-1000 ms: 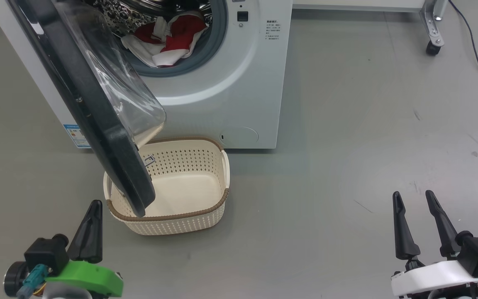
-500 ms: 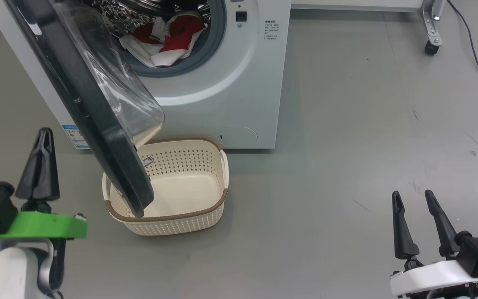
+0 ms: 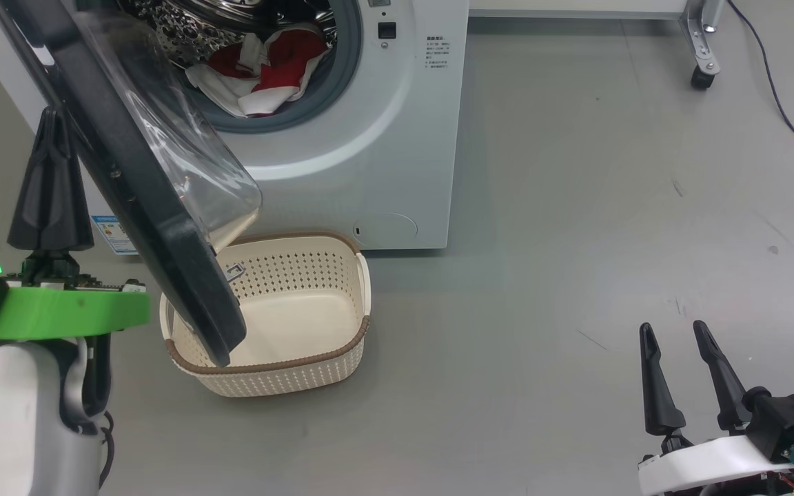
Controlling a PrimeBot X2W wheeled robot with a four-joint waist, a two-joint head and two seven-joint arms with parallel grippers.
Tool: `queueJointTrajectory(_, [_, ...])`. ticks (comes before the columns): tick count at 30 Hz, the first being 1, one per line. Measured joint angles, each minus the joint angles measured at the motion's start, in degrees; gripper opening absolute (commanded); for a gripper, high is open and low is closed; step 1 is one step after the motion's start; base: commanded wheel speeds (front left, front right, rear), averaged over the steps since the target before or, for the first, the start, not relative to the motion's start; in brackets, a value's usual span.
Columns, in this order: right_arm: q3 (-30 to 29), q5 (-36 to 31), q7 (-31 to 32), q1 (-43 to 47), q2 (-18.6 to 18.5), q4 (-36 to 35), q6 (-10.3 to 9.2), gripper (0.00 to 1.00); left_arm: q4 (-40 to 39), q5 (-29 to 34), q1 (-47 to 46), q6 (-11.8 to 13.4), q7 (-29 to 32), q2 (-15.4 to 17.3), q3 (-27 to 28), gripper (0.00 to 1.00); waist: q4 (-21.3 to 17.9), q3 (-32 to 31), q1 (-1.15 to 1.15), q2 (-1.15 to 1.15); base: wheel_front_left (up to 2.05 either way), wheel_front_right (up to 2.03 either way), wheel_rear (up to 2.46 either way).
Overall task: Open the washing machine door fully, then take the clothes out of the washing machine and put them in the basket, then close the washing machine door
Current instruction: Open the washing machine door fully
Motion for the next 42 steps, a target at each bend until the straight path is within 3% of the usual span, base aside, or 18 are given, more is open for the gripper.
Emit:
queueJointTrajectory(10, [0.31,-0.33,0.00,-0.02,1.08,0.57,1.00,1.00,-0.09,-0.01,-0.47,0.00,4.08,-0.07,-7.02,0.00,-2.36,-0.12,0.00,0.00,0.00,0.00,0.00])
queueJointTrajectory(23, [-0.80,-0.35,0.00,-0.01,1.37,1.04,1.51,1.00,7.02,-2.93,3.24,-0.25,10.03,-1.30,-13.01,0.00,-4.97,0.19,0.00,0.00,0.00,0.00,0.00])
queueJointTrajectory(39, [-0.69,-0.84,0.00,-0.05,3.00,1.09,2.46,1.00,14.17,-3.01,4.87,-0.31,12.37,-0.03,-11.56,0.00,-6.06,1.75,0.00,0.00,0.00,0.00,0.00])
queueJointTrajectory(42, [-0.59,-0.85,0.00,-0.09,3.23,1.49,2.53,1.00,15.51,-3.00,4.85,0.73,12.52,0.47,-10.49,0.00,-6.54,2.15,0.00,0.00,0.00,0.00,0.00])
